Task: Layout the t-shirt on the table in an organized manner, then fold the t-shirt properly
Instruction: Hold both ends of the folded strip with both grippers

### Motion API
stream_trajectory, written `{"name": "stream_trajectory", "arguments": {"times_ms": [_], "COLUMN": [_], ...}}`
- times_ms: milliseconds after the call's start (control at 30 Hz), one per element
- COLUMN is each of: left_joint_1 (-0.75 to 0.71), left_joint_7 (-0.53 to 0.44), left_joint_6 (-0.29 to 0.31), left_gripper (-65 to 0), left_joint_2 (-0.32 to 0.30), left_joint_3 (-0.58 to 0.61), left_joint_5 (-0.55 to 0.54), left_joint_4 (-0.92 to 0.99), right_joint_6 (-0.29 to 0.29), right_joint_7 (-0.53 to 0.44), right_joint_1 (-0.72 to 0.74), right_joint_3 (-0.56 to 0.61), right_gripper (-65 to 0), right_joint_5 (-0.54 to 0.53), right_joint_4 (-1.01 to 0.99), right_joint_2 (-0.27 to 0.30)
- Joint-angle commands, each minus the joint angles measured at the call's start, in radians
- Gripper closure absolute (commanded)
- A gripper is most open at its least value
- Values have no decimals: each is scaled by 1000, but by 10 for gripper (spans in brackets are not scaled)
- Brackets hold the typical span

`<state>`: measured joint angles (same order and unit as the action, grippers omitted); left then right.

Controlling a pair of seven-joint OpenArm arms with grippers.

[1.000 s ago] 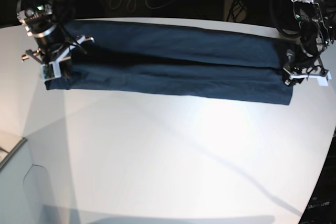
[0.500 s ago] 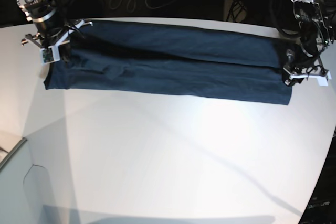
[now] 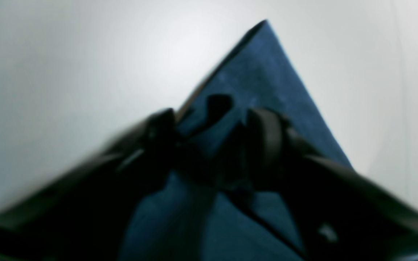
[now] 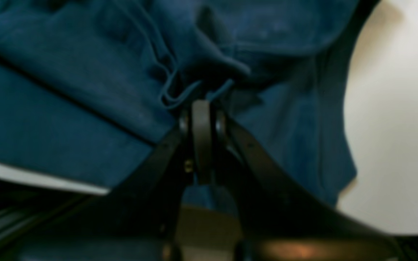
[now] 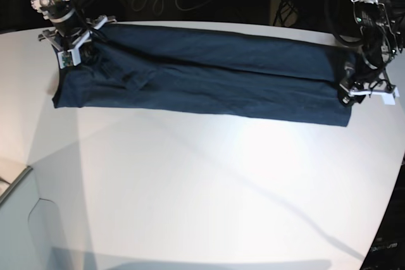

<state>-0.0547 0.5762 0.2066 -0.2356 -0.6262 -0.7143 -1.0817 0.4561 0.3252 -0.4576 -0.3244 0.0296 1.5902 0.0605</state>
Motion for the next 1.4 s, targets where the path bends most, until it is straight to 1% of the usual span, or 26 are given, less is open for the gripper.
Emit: {"name": "stream_trajectory", "arguments": {"times_ms": [0,67,100,133,367,567,600,700,767,867,967,1100,1233,1367], "left_joint_1": [0,-1,-1,-1,-15,-47,-49,-47,-43,-38,-38,-38,-37,-37], "left_joint_7": [6,6,6,6,6,6,6,6,6,6,6,-2,-2,-2], "left_joint_6": [-3,-3,-3,-2,-2,-2,-2,-2,-2,-2,-2,-2,-6,-5], "left_gripper": [-381,-450,-469,-473,-430,-425,-411,-334,-304,-278,-272,-272,-274,-270], "left_joint_2": [-14,-14,-14,-14,-14,-14,-14,-14,-14,-14,-14,-20,-21,-15], "left_joint_3": [-4,-2,-2,-2,2,2,2,4,4,4,10,108,151,151], "left_joint_5": [3,3,3,3,3,6,8,14,14,14,15,15,20,95], "left_joint_4": [-12,-12,-12,-10,-4,-4,-4,-2,-2,-2,-2,-2,-2,-2], "right_joint_6": [2,2,2,2,2,2,2,2,2,2,2,2,2,2], "right_joint_7": [-22,-22,-21,-21,-21,-18,-18,-18,-18,-18,-16,-16,-16,-16], "right_joint_1": [1,4,6,6,6,7,7,7,7,7,7,7,4,1], "right_joint_3": [-5,-5,-5,-5,0,1,1,1,1,1,1,3,3,3], "right_gripper": [0,0,0,0,0,0,0,0,0,0,0,0,0,0], "right_joint_5": [-4,-4,-4,-4,-4,-4,-4,-4,-4,-4,-4,-4,-4,-4], "right_joint_4": [16,16,16,16,16,16,16,16,16,16,16,16,16,16], "right_joint_2": [6,6,6,6,5,3,3,3,3,3,3,3,3,3]}}
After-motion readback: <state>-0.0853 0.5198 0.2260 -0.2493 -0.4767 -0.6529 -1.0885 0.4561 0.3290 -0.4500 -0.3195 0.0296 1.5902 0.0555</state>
